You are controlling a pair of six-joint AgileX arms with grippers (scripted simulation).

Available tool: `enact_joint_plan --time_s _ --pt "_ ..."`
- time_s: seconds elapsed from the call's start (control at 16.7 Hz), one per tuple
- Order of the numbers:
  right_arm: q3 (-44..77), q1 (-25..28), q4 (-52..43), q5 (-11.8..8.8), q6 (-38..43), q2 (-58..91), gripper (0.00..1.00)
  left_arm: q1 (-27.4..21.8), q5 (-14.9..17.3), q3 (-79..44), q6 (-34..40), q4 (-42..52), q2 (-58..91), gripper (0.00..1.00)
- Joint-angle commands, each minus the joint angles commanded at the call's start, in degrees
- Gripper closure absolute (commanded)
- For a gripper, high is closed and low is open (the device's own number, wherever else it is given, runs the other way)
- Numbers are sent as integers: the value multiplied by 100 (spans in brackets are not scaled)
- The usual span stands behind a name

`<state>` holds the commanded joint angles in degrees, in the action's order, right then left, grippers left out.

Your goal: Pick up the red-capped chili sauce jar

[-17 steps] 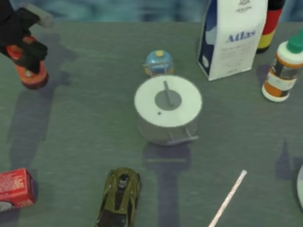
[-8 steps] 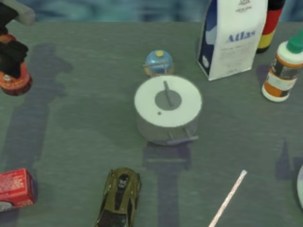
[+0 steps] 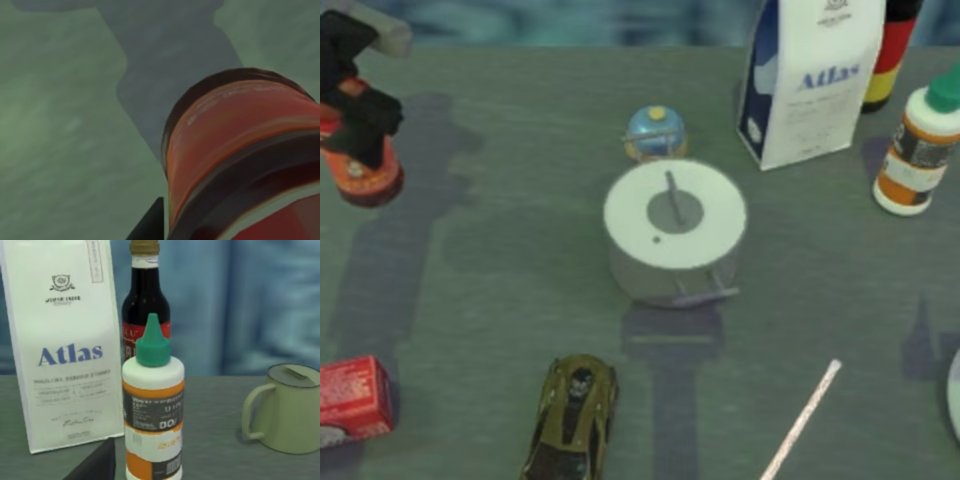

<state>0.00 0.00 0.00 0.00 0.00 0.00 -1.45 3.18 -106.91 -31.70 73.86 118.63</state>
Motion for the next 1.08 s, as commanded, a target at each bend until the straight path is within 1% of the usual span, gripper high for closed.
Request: enact_joint_plan --time_s 0.18,0.48,0.66,0.84,1.08 --pt "0 0 0 0 0 0 0 -338 -108 233 1022 -250 -6 100" --pt "0 0 0 0 0 0 0 -1026 -351 677 3257 -818 -86 100" --pt "0 0 0 0 0 0 0 -1392 -476 954 4310 -1082 -101 100" --pt "0 0 0 0 0 0 0 -1606 -546 1144 4825 -1228 -104 100" --pt "0 0 0 0 0 0 0 -1631 -553 1166 4879 -1244 -104 100"
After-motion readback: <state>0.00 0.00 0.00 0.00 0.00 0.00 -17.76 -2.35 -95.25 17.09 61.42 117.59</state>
